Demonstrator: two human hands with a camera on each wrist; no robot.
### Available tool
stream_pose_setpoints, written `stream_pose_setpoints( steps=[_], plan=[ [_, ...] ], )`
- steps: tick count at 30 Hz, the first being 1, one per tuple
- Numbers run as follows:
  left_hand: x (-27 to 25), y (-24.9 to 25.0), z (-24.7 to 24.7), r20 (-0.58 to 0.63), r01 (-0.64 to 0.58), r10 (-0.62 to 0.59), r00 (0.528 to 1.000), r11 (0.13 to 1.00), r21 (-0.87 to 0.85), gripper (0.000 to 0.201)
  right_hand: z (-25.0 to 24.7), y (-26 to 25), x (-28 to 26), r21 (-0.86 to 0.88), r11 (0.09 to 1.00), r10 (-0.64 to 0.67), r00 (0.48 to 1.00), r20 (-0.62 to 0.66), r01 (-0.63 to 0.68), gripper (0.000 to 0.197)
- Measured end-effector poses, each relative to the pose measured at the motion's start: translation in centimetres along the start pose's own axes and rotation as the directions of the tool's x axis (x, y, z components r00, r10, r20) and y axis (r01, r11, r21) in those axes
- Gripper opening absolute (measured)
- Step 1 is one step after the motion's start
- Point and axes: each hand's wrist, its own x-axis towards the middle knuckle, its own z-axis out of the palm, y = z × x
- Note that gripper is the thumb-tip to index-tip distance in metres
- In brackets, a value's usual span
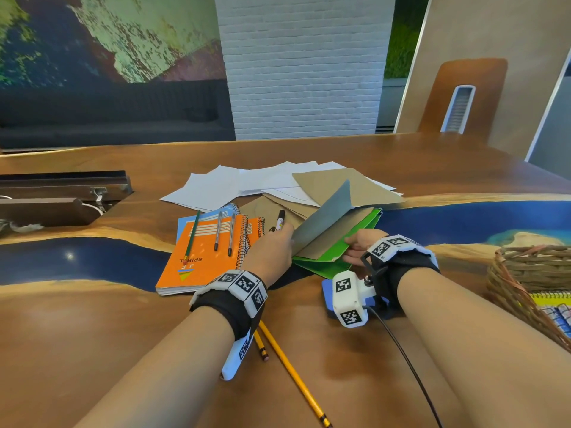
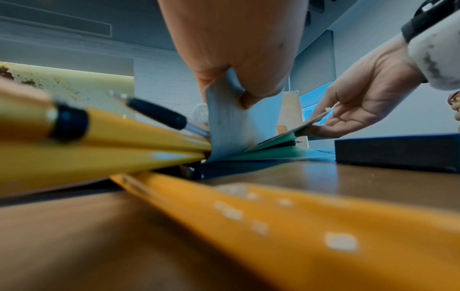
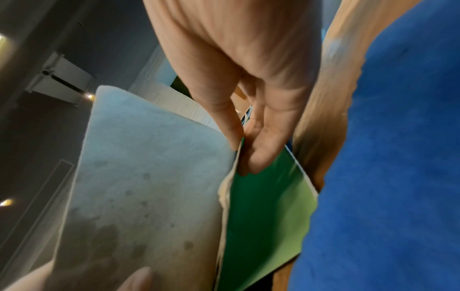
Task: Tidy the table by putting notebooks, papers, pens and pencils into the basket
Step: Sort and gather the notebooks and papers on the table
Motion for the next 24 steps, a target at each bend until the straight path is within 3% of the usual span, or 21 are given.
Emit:
stream_pose_setpoints(
  steps=[4, 7, 10, 12, 15, 20, 22, 24],
  plan=[
    [-0.3, 0.1, -0.1, -0.056, -0.054, 0.055, 0.997, 0.998, 0.008, 0.035, 0.1, -0.7, 0.0, -0.054, 0.997, -0.049, 0.997, -0.064, 0.046, 0.030],
    [-0.4, 0.3, -0.2, -0.091, -0.135, 0.132, 0.987, 0.990, -0.031, 0.053, 0.1, -1.5, -1.0, -0.070, 0.995, -0.081, 0.991, -0.104, 0.073, 0.030],
    [-0.6, 1.0, -0.4, -0.032, -0.231, 0.231, 0.972, 0.973, 0.003, 0.068, -0.1, -2.5, -1.7, -0.046, 0.994, -0.101, 0.986, -0.136, 0.096, 0.035],
    [-0.9, 1.7, -0.4, 0.040, -0.290, 0.288, 0.957, 0.955, 0.070, 0.072, -0.3, -3.2, -2.2, -0.025, 0.996, -0.091, 0.968, -0.235, 0.088, 0.037],
    [-1.0, 2.6, 0.0, 0.075, -0.294, 0.287, 0.955, 0.950, 0.106, 0.069, -1.3, -3.6, -2.9, -0.044, 0.995, -0.096, 0.925, -0.367, 0.086, 0.031],
    [-1.6, 3.1, 0.1, 0.117, -0.269, 0.254, 0.960, 0.954, 0.135, 0.065, -1.7, -5.0, -6.8, -0.073, 0.990, -0.137, 0.905, -0.402, 0.118, 0.016],
    [-1.9, 3.4, 0.0, 0.039, -0.250, 0.248, 0.968, 0.965, 0.079, 0.056, -1.9, -5.5, -7.7, -0.070, 0.983, -0.185, 0.899, -0.397, 0.172, 0.013],
    [-2.1, 4.1, -0.4, -0.085, -0.275, 0.274, 0.958, 0.961, 0.003, 0.061, -1.7, -6.3, -9.2, -0.089, 0.970, -0.243, 0.882, -0.405, 0.226, 0.023]
  ],
)
